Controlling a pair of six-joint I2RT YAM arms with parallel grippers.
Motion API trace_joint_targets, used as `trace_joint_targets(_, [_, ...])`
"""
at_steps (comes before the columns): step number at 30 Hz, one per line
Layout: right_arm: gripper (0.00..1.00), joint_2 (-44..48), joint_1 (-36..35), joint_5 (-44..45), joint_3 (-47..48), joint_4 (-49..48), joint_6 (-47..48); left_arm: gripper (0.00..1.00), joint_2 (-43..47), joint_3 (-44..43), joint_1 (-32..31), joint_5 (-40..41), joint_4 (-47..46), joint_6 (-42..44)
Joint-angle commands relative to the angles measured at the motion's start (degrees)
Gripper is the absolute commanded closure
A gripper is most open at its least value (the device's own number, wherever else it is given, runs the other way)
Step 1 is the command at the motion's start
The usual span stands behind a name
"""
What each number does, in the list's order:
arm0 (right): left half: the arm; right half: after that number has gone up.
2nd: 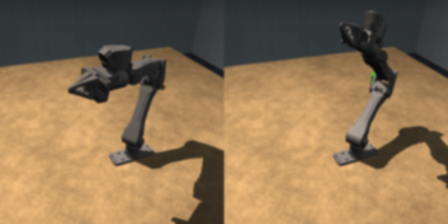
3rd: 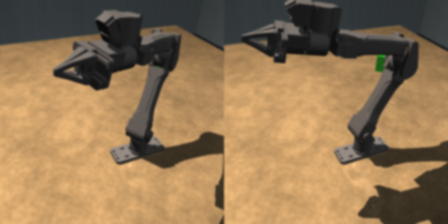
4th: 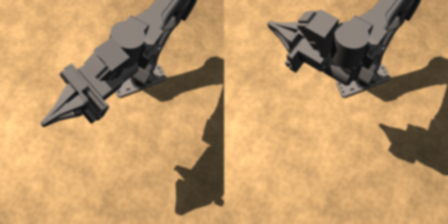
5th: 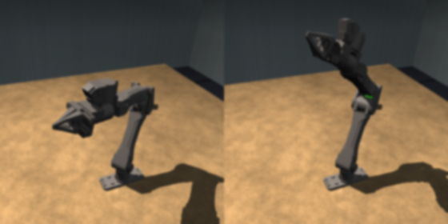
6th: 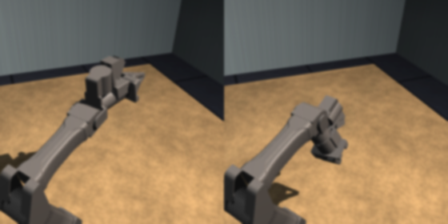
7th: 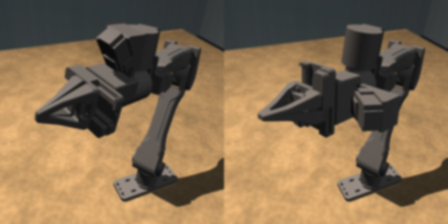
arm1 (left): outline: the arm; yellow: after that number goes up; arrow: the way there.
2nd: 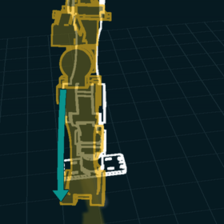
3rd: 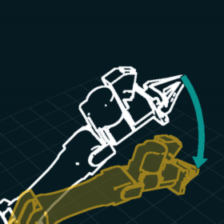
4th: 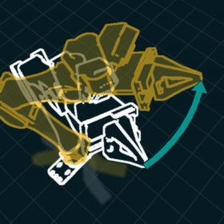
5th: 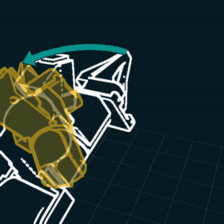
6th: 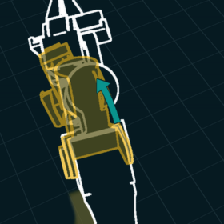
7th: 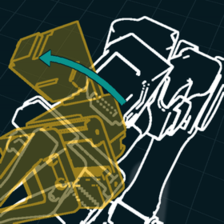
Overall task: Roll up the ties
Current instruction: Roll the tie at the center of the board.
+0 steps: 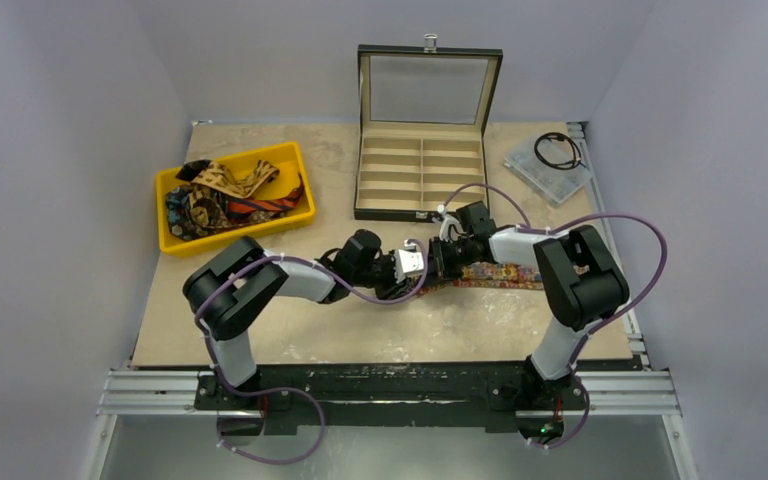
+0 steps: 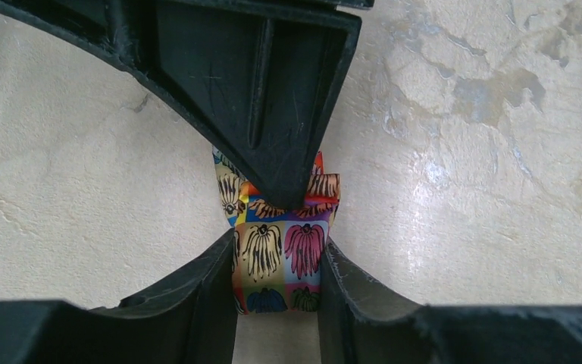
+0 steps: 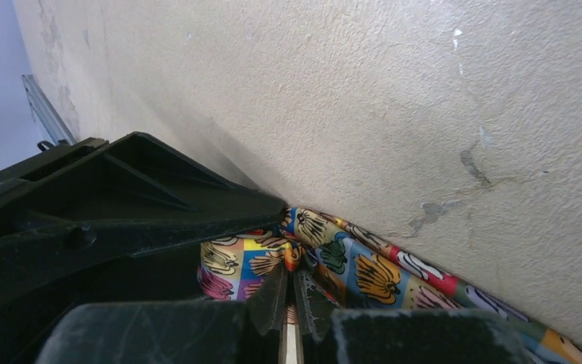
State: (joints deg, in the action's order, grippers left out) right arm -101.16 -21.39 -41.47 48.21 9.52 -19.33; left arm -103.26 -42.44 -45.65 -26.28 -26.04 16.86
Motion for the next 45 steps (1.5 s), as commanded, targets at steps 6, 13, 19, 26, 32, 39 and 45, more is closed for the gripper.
trace_joint_targets(6, [0.73,5.22,-0.43,-1.55,-0.37,1.94,3.41,0.75,-0.51,0.01,2.56,-1.28,9.39,7.95])
trace_joint_targets(13, [0.81,4.2,-0.31,-2.35,0.23,0.66,3.32,0.75,-0.54,0.01,2.54,-1.66,9.32,8.22])
trace_joint_targets(19, [0.82,0.94,-0.24,-1.89,4.0,2.42,4.94,0.75,-0.32,0.24,2.58,-1.72,9.01,8.01])
trace_joint_targets(26, [1.0,-1.94,-0.32,3.7,8.82,7.18,9.62,0.68,0.68,1.19,2.88,-3.34,8.16,8.01])
trace_joint_targets(32, [1.0,-6.03,-0.43,6.82,8.49,9.95,12.46,0.51,2.51,1.75,5.5,-5.98,5.76,4.81])
trace_joint_targets(39, [1.0,-7.7,-0.48,10.82,7.49,10.4,13.37,0.35,7.08,9.04,6.71,-6.93,-5.87,0.98])
trace_joint_targets(45, [1.0,-8.36,-0.47,10.51,7.03,9.62,12.59,0.35,-0.61,7.2,6.5,-5.63,-15.14,-1.6])
